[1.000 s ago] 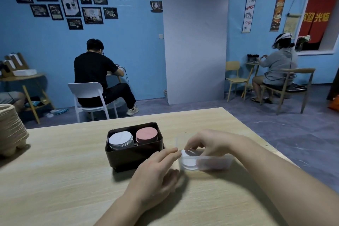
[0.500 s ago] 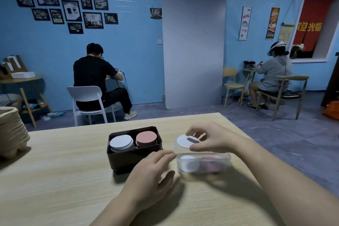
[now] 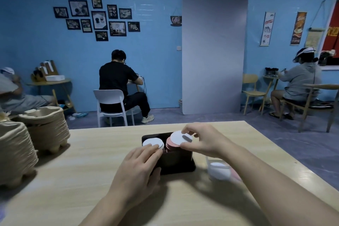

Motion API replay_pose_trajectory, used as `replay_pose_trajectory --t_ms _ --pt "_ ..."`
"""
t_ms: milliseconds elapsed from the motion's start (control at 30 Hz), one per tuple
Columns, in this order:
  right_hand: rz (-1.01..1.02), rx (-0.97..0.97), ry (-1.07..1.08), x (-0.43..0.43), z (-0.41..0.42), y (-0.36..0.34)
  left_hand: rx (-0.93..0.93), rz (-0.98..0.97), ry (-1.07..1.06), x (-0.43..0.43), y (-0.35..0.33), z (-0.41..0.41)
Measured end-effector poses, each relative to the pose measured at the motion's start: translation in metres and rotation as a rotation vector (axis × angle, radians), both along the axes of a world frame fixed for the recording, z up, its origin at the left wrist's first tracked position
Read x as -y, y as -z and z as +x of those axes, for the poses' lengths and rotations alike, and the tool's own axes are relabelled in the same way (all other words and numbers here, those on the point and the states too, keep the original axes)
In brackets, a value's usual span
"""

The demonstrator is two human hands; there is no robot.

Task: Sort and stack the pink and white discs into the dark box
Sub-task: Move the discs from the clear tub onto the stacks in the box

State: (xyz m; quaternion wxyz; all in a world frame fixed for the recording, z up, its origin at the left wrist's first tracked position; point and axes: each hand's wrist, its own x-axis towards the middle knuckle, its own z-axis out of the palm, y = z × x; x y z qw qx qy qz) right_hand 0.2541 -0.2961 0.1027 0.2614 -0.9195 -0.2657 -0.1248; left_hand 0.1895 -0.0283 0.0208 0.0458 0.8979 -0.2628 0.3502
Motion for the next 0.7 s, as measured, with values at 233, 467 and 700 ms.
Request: replay_pose_trajectory --t_ms 233,467,700 --pt "-0.1 0.017 0.02 -0.062 0.021 0.005 -0.051 -0.068 0.003 -0.017 0.024 0.002" --pt "-0.133 -0.009 0.011 -0.1 0.033 0.015 -0.059 -0.144 0.02 -0.02 0.021 -0.004" --pt "-0.172 -0.005 0.02 -0.104 0.036 0.021 -0.087 -0.18 0.01 -0.017 0.02 -0.006"
